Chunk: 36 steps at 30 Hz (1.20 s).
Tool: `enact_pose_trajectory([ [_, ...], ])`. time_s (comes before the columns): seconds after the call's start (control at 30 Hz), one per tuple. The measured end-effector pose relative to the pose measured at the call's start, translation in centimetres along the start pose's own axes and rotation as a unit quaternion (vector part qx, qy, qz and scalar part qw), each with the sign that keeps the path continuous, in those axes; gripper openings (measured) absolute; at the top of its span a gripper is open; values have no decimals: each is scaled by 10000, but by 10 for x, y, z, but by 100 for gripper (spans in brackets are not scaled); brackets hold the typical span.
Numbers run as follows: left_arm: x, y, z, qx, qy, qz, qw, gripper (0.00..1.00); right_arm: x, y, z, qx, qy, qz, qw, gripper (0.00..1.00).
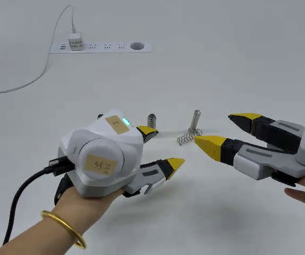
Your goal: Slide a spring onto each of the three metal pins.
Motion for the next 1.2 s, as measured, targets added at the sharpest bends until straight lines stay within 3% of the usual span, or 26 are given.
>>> enact_pose_trajectory([
  [0.2,3,-4,17,110,19,-40,9999,36,-1,-6,-6,55,68,5,10000,53],
  [0.53,8,-5,42,220,-21,-46,9997,29,-7,-13,-15,76,-48,111,9999,52],
  [1.2,14,-10,61,462,-100,-95,9988,14,-12,-23,-19,164,-152,293,9993,47],
])
Point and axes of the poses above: the centre of the closed fingertips' face, and the gripper's own axes: z roughly forward along the fingers, x roughly to its left, y roughly out of its top, the point moved 10 cm from there along -z, roughly backward along the fingers, and after that the axes turned 3 degrees about -z, right-handed, at the moved point
